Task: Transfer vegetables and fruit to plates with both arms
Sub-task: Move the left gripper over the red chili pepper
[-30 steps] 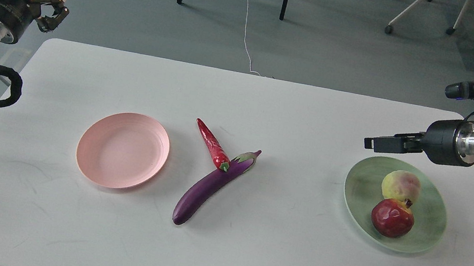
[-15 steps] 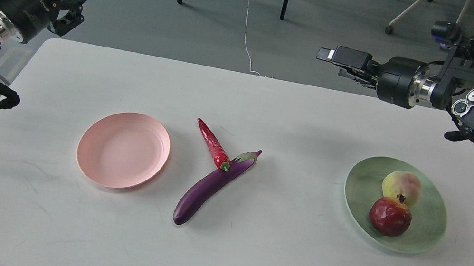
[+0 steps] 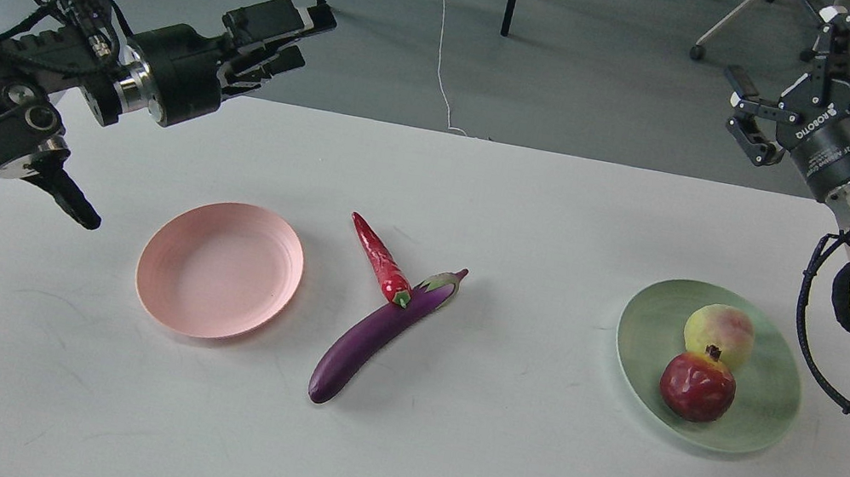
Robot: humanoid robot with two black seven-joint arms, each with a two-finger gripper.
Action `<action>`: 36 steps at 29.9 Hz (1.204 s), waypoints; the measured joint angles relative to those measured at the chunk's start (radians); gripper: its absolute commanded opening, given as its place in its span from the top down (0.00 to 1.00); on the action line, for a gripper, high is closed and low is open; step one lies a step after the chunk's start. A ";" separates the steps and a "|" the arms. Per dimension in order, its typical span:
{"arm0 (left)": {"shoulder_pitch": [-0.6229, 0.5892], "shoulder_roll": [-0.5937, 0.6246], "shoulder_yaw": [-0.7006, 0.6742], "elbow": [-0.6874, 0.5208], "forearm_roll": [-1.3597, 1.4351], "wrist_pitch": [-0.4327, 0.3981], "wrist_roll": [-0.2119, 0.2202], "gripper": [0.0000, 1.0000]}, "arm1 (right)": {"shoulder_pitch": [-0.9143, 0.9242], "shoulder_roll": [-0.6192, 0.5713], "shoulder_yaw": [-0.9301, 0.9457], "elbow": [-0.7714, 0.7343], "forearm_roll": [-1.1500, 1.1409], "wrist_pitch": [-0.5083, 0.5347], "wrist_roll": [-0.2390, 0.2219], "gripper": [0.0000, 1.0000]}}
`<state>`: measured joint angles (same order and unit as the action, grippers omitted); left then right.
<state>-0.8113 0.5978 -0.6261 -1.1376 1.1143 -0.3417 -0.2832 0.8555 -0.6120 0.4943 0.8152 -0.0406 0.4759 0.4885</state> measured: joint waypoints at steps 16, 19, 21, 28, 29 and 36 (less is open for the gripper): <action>-0.044 -0.182 0.210 0.003 0.780 0.091 -0.067 0.11 | -0.341 -0.135 0.196 0.143 0.156 0.013 0.000 0.02; -0.069 -0.186 0.307 0.002 0.807 0.131 -0.077 0.11 | -0.346 -0.149 0.197 0.162 0.156 0.013 0.000 0.02; -0.082 -0.187 0.365 0.002 0.819 0.154 -0.079 0.11 | -0.346 -0.154 0.198 0.169 0.156 0.013 0.000 0.02; -0.077 -0.206 0.405 -0.001 0.846 0.167 -0.080 0.17 | -0.346 -0.161 0.196 0.194 0.155 0.013 0.000 0.02; -0.075 -0.211 0.407 -0.002 0.860 0.168 -0.082 0.18 | -0.346 -0.161 0.196 0.200 0.155 0.013 0.000 0.02; -0.078 -0.222 0.476 -0.004 1.031 0.186 -0.086 0.18 | -0.346 -0.161 0.197 0.220 0.154 0.013 0.000 0.02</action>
<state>-0.8893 0.3761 -0.1496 -1.1412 2.1451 -0.1559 -0.3696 0.5091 -0.7732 0.6911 1.0351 0.1135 0.4887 0.4887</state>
